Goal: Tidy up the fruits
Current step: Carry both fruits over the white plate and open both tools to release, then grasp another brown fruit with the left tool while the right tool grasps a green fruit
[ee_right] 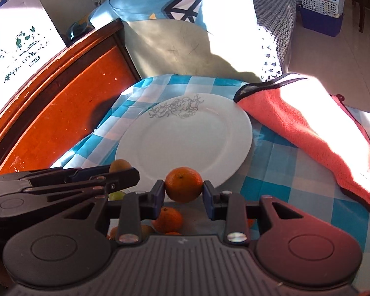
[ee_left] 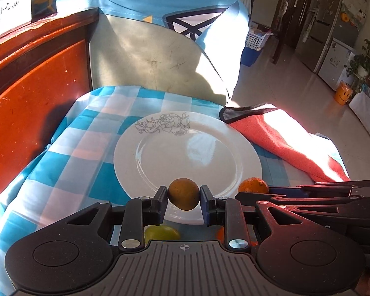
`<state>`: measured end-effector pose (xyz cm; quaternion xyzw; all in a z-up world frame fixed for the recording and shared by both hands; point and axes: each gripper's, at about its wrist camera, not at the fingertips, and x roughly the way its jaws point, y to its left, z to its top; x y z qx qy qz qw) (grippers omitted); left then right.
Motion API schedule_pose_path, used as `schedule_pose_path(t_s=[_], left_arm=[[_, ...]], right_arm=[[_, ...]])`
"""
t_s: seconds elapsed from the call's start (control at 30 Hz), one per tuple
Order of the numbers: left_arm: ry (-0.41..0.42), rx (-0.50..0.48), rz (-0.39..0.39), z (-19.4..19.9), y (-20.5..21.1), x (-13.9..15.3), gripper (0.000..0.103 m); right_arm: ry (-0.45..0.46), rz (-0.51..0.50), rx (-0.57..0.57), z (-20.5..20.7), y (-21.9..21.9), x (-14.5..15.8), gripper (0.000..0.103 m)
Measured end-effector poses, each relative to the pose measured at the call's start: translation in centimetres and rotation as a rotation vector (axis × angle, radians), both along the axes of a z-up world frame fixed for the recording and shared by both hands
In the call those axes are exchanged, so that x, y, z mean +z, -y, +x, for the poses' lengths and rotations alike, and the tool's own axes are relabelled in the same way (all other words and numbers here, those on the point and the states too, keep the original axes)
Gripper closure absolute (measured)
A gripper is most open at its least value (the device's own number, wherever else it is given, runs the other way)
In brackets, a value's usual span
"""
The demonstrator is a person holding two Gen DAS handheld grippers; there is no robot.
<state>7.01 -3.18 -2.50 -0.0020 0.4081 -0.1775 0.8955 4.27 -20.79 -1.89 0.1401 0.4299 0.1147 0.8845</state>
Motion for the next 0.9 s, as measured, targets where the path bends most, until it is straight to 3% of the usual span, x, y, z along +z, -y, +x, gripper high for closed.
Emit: schedule_pose_path(t_s=[0.27, 0.9], left_arm=[[-0.042, 0.018, -0.008, 1.6, -0.1, -1.5, 0.077], [-0.036, 0.038, -0.011, 1.6, 0.0, -1.2, 0.074]], right_arm=[[-0.016, -0.003, -0.015, 1.5, 0.1, -1.2, 0.069], [0.000, 0.022, -0.030, 1.8, 0.4, -0.7, 0.065]])
